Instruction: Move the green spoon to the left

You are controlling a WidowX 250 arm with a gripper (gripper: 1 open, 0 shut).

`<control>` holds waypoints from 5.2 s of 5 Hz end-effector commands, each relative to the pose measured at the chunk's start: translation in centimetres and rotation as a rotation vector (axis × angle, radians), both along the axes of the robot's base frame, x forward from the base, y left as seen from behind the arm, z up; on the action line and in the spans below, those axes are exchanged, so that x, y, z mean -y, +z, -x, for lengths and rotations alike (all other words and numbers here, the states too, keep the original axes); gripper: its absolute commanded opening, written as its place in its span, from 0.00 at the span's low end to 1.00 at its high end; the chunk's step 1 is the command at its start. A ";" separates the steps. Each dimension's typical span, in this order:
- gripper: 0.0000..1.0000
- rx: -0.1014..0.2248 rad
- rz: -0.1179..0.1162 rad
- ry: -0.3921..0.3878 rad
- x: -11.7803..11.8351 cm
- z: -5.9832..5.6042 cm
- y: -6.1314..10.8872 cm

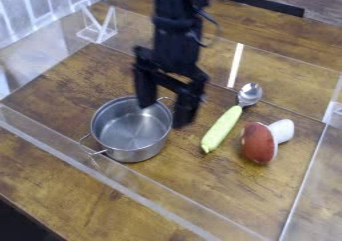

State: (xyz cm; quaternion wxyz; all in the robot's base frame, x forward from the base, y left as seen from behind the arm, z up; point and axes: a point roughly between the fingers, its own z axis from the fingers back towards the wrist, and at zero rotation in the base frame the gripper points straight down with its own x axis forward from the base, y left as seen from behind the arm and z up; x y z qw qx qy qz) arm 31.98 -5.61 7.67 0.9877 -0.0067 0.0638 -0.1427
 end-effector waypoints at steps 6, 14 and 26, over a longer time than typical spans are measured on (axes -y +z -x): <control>1.00 0.210 0.007 -0.060 5.0 -5.0 -1.0; 1.00 0.192 0.000 0.066 0.5 -10.0 -0.8; 0.00 0.321 -0.009 0.093 2.2 -10.3 6.9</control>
